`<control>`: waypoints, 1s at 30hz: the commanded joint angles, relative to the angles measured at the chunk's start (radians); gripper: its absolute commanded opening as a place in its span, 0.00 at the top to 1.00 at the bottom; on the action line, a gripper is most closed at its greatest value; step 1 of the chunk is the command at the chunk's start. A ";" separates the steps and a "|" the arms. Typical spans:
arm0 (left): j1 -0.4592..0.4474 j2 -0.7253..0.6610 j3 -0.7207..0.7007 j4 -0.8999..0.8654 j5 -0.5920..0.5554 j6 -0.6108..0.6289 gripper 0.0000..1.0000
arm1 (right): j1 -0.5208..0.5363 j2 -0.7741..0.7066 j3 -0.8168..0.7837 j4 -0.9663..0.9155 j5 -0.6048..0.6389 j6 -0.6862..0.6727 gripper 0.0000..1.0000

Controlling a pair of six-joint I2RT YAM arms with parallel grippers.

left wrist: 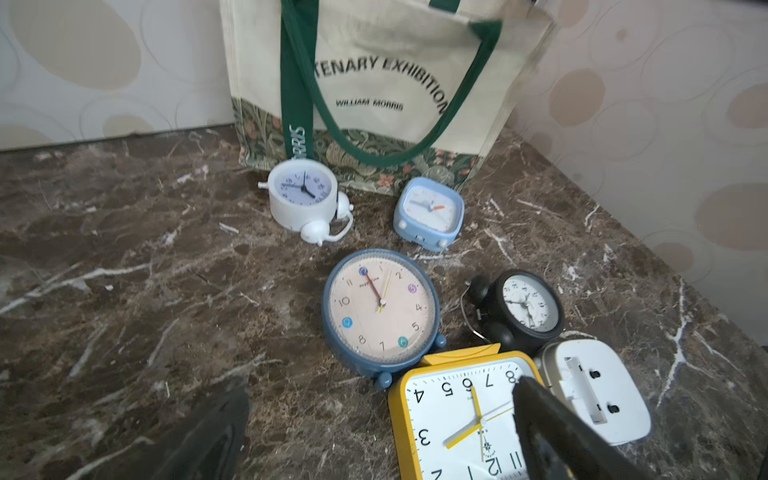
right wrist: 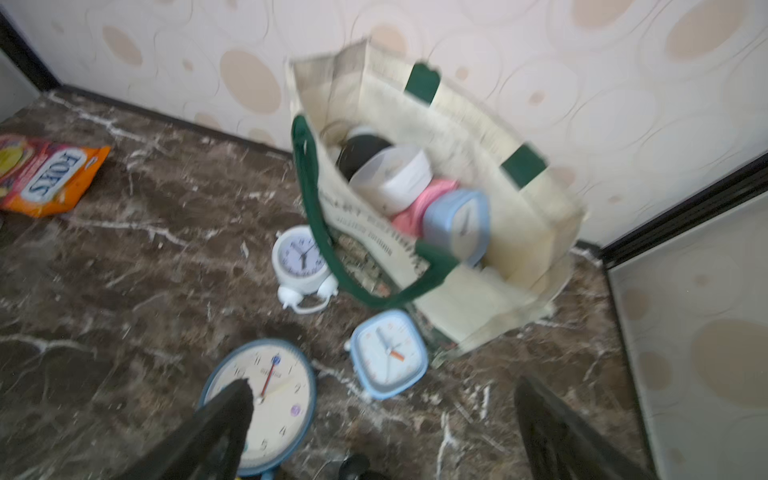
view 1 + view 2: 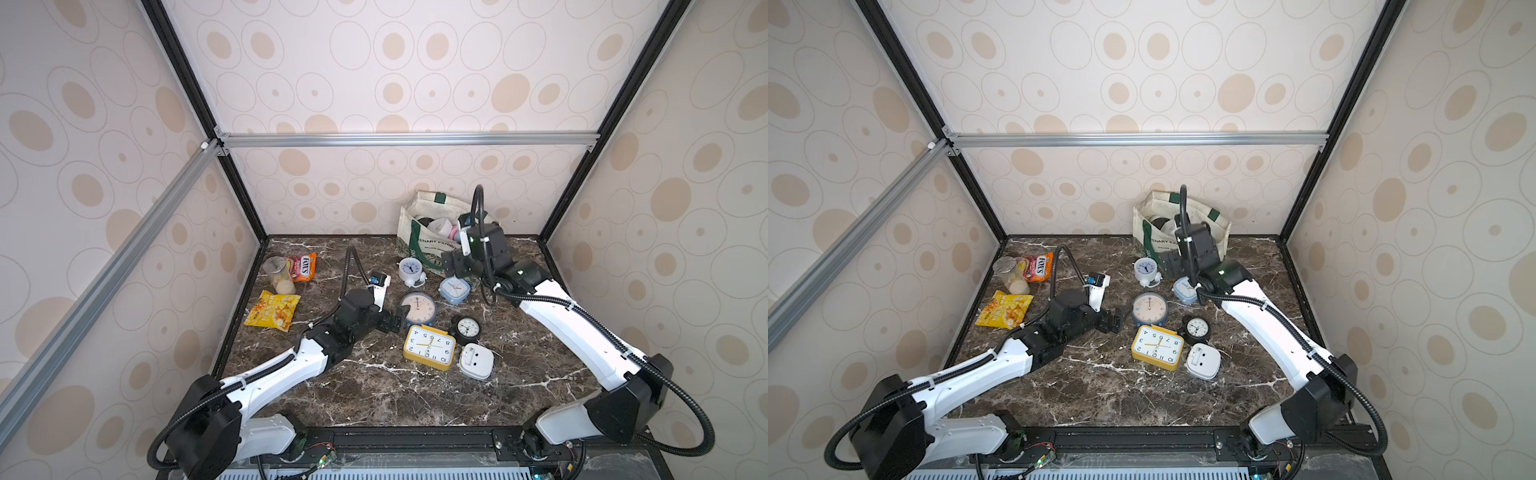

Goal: Put the alarm clock into the canvas bag
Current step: Move the alarm to the center of the board.

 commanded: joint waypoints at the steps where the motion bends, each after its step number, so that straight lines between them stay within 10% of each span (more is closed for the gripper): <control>1: 0.004 0.047 0.013 -0.031 0.001 -0.092 0.02 | 0.001 -0.031 -0.145 -0.003 -0.162 0.139 0.00; 30: 0.136 -0.137 -0.156 0.025 -0.045 -0.219 0.02 | -0.027 0.435 -0.160 0.312 -0.621 0.357 0.02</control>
